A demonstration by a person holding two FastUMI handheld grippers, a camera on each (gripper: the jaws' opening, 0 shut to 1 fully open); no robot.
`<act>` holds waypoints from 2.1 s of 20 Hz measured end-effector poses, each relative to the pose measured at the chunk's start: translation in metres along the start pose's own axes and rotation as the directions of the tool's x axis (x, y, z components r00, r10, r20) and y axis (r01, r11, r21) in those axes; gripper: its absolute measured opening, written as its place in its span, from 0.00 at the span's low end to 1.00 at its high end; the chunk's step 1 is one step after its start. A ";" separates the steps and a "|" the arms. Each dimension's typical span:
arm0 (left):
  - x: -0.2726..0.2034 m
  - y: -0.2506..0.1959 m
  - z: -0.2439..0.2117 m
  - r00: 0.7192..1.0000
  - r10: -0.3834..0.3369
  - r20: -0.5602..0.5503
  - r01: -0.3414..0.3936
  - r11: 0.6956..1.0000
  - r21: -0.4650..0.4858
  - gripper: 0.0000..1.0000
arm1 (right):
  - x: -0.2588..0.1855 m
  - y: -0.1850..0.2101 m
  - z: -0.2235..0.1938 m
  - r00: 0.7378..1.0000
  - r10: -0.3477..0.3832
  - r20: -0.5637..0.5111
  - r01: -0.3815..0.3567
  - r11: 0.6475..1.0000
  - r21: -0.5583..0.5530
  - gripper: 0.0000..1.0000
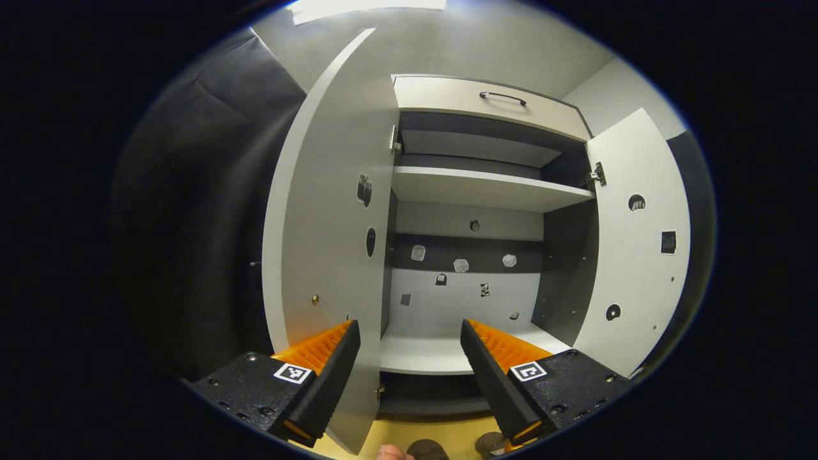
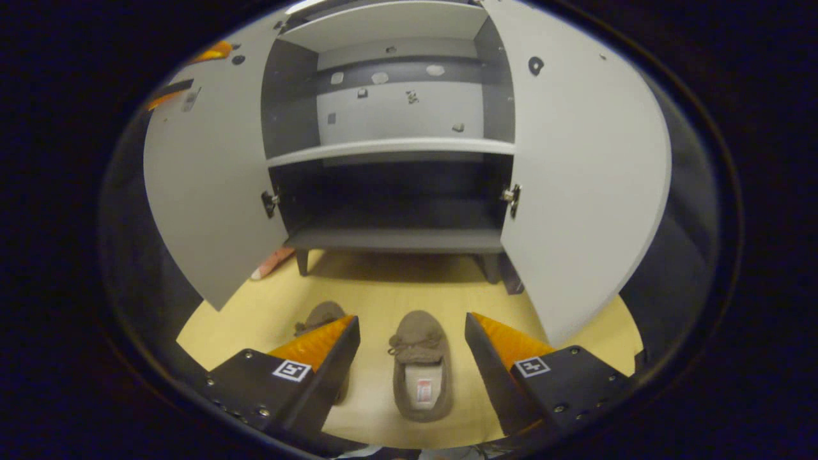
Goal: Grab one shoe with the right hand and put it into the shoe cabinet, grab the other shoe with the left hand and put it into the shoe cabinet; then close the right door with the right hand and the left door with the left hand.
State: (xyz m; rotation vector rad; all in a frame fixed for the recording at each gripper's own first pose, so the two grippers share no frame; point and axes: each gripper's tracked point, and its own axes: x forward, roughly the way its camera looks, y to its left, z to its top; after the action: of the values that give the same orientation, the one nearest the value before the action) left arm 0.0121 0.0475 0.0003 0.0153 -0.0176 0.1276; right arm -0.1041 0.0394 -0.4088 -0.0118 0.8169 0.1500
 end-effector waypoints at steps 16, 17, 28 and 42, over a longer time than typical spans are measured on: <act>-0.004 0.004 -0.008 1.000 0.023 -0.005 -0.022 1.000 0.018 0.97 | 0.108 0.004 -0.120 0.947 -0.029 -0.320 -0.015 0.991 -0.135 0.69; -0.005 0.003 -0.008 1.000 0.022 -0.006 -0.022 1.000 0.013 0.97 | 0.109 0.001 -0.118 0.944 -0.043 -0.328 -0.004 0.990 -0.140 0.58; -0.007 0.003 -0.008 1.000 0.013 -0.002 -0.013 1.000 -0.002 0.97 | 0.096 0.014 -0.100 0.947 0.034 -0.319 -0.060 0.996 -0.073 0.08; -0.008 0.003 -0.010 1.000 -0.002 0.001 0.002 1.000 0.015 0.96 | 0.071 -0.004 -0.067 0.966 0.091 -0.242 -0.069 0.993 0.098 0.00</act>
State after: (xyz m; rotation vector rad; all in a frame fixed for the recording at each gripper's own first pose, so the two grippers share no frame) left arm 0.0043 0.0499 -0.0095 0.0307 -0.0177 0.1261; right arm -0.1044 0.0395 -0.5062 0.0881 1.0724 0.1912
